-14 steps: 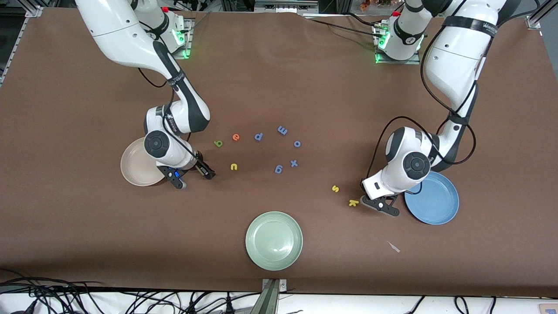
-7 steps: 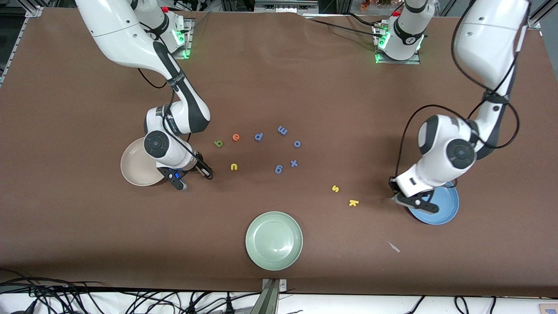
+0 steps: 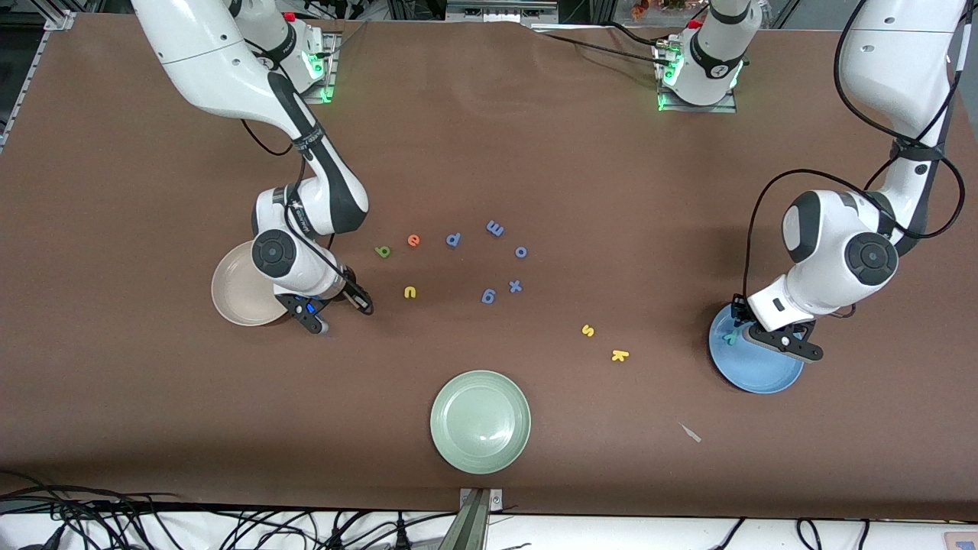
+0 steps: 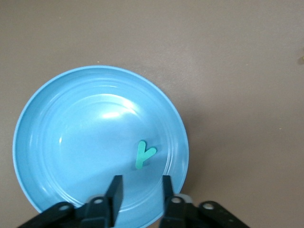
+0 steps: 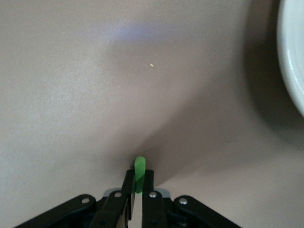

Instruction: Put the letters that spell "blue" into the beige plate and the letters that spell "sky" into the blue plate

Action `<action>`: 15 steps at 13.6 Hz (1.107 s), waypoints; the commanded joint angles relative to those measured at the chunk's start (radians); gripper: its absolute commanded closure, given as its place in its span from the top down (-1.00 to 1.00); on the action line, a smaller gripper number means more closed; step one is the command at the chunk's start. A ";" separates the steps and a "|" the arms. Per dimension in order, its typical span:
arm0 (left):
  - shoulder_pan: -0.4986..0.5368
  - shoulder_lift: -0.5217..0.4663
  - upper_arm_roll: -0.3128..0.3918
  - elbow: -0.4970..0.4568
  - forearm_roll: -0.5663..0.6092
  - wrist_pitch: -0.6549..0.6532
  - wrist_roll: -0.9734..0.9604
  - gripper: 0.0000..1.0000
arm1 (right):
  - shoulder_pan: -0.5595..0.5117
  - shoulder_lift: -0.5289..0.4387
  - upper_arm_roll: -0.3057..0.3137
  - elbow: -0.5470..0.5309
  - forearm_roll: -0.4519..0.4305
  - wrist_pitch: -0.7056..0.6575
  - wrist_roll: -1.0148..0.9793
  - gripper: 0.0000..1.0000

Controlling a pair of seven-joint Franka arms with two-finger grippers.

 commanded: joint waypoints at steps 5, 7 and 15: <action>-0.197 0.014 0.007 0.019 -0.022 0.039 -0.185 0.43 | -0.009 -0.069 -0.095 0.079 -0.050 -0.384 -0.384 -1.00; -0.274 0.060 0.007 0.029 -0.022 0.132 -0.299 0.43 | -0.007 -0.104 -0.125 0.018 -0.067 -0.384 -0.475 -1.00; -0.336 0.217 0.008 0.206 -0.020 0.199 -0.371 0.43 | -0.009 -0.181 -0.299 -0.134 -0.072 -0.368 -0.850 -0.71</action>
